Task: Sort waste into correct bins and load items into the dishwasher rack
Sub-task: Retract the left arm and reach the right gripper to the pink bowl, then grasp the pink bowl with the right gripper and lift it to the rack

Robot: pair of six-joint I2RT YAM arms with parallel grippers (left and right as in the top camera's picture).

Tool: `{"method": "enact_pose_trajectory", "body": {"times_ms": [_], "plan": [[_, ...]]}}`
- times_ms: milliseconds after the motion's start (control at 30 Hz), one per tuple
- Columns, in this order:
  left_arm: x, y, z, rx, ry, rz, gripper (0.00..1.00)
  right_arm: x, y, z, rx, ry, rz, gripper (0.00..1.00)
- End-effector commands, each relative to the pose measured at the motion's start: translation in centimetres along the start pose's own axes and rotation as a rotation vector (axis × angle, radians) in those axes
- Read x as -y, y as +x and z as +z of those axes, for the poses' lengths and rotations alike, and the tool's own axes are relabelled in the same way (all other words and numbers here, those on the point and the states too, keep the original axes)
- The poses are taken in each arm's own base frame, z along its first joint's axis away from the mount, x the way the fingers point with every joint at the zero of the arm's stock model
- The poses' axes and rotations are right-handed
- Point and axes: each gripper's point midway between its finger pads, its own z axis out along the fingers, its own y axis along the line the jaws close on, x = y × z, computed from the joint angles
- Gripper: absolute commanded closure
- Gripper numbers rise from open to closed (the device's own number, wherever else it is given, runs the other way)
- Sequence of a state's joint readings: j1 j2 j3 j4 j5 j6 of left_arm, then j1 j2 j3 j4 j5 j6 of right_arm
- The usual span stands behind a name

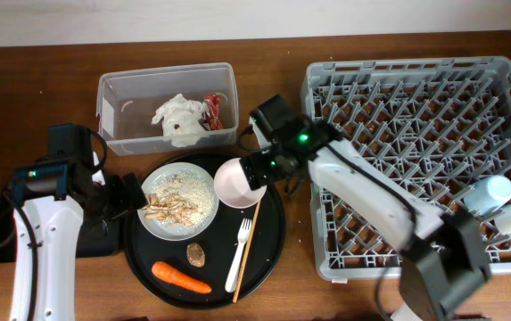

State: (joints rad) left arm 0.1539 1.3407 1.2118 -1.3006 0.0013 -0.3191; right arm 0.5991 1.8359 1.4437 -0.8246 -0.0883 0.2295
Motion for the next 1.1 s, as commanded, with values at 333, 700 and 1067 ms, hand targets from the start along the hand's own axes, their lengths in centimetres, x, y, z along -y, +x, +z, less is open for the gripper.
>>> {"method": "enact_pose_trajectory", "body": {"times_ms": [333, 700, 1067], "plan": [[0.1, -0.1, -0.1, 0.005, 0.012, -0.020, 0.01, 1.3, 0.9, 7.2, -0.093, 0.056, 0.074, 0.96], [0.1, -0.2, -0.1, 0.006, 0.012, -0.019, 0.01, 13.7, -5.6, -15.2, 0.255, 0.516, 0.168, 0.96], [0.1, -0.1, -0.1, 0.004, 0.013, -0.020, 0.01, 37.8, 4.5, -33.3, 0.374, 1.517, 0.810, 0.96]]}}
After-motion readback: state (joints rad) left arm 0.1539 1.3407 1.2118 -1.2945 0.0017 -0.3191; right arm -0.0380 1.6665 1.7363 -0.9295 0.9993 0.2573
